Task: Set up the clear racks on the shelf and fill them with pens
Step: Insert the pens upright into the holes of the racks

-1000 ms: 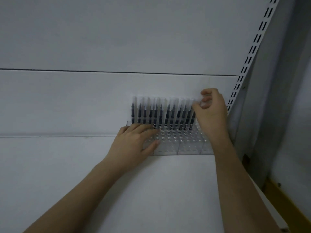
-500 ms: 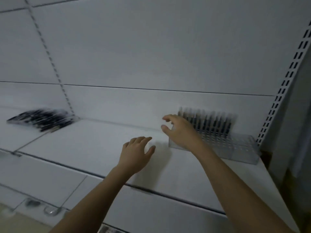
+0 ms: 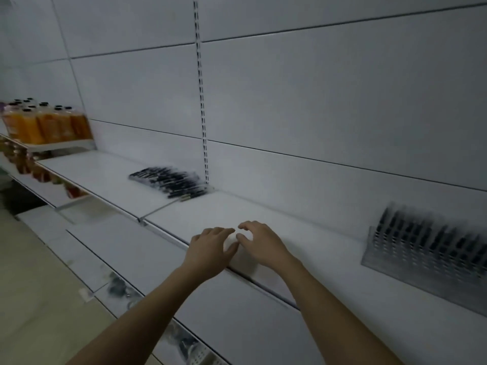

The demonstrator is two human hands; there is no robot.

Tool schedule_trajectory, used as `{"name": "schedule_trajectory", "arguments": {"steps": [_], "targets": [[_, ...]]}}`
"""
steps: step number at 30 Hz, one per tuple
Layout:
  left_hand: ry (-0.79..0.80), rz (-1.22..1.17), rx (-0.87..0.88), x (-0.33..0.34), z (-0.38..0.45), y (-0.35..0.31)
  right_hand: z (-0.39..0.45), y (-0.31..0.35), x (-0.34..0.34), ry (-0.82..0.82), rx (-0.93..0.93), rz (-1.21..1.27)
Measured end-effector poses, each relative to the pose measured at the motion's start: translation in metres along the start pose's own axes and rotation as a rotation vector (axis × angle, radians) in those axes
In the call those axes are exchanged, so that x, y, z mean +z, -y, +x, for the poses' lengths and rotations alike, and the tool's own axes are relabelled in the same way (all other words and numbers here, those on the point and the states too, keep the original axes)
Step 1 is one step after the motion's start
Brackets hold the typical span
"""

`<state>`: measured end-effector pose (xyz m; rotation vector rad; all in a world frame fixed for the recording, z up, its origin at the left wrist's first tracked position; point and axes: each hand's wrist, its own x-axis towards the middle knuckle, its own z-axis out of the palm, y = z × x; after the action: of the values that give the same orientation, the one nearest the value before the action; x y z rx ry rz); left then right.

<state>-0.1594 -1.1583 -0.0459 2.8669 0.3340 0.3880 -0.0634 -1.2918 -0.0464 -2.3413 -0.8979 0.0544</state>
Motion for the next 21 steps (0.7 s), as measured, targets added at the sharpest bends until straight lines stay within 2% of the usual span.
{"name": "schedule_trajectory", "arguments": {"steps": [7,11,21], "targets": [[0.003,0.007,-0.049,-0.027,0.046,0.136,0.092,0.045,0.066,0.098,0.092,-0.11],[-0.016,-0.051,-0.059,-0.028,0.064,0.19,0.137,0.054,0.102,0.009,0.158,-0.254],[-0.027,-0.097,-0.01,-0.01,0.164,0.232,0.217,0.05,0.12,-0.15,0.378,-0.344]]}}
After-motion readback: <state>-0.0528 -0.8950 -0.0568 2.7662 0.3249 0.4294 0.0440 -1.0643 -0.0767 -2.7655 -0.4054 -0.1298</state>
